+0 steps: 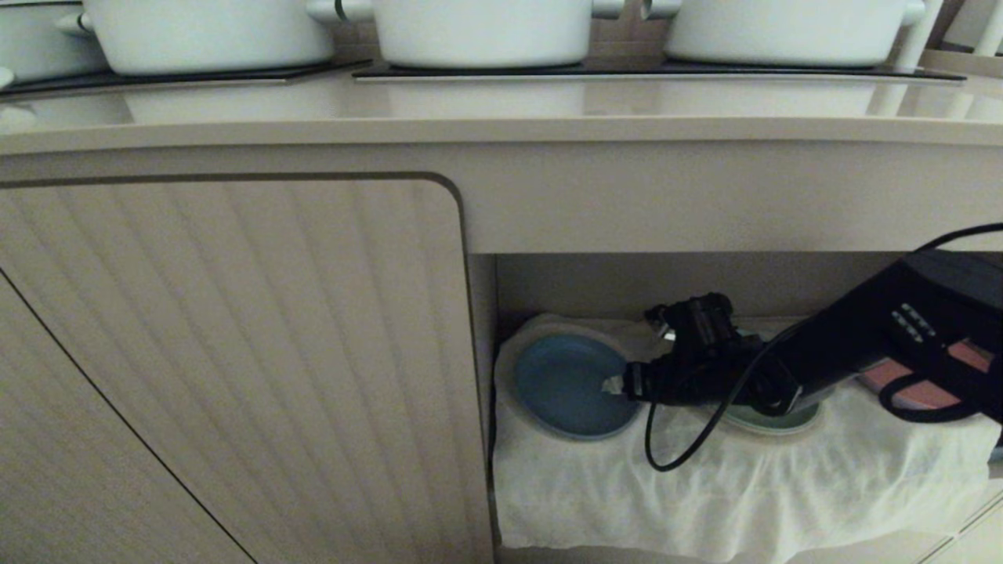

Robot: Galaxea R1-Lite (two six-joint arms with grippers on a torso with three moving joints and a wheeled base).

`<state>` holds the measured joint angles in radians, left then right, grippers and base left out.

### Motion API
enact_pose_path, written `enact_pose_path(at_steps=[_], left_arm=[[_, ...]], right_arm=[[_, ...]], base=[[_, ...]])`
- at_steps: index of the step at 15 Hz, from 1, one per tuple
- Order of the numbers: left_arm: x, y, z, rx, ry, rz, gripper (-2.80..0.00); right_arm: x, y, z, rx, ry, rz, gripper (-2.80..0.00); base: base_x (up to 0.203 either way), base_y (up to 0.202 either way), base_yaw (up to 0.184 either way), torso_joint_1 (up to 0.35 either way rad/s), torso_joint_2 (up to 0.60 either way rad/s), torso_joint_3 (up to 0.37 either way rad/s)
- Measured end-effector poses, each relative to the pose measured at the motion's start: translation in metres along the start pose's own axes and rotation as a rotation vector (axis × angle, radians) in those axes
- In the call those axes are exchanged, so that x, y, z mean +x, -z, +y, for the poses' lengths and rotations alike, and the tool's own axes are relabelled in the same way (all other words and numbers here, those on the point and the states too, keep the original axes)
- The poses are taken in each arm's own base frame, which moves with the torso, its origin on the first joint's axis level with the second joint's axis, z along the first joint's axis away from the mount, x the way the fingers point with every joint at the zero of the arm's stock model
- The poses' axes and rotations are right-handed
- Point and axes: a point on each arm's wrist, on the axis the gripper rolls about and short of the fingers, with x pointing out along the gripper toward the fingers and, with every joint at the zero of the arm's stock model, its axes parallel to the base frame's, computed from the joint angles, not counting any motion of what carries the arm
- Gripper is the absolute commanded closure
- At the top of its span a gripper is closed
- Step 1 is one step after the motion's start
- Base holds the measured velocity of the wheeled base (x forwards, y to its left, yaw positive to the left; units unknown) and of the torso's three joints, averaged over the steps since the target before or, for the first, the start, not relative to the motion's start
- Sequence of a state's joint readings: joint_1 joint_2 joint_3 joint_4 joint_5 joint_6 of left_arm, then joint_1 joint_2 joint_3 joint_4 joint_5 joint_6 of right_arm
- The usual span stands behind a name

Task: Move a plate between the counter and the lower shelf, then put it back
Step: Pick up the plate in the cupboard

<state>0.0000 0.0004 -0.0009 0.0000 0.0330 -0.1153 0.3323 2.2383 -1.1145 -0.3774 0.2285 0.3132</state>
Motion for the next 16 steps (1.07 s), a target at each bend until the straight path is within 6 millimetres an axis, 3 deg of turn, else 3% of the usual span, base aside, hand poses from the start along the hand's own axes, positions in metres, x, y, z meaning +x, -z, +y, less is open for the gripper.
enact_pose_path(at_steps=[16], left_arm=[[0.0, 0.0001, 0.0, 0.0, 0.0, 0.0, 0.0]], right_arm=[[0.0023, 0.0045, -0.0034, 0.002, 0.044, 0.011, 0.0]], base=[[0.0, 0.0, 0.0, 0.0, 0.0, 0.0]])
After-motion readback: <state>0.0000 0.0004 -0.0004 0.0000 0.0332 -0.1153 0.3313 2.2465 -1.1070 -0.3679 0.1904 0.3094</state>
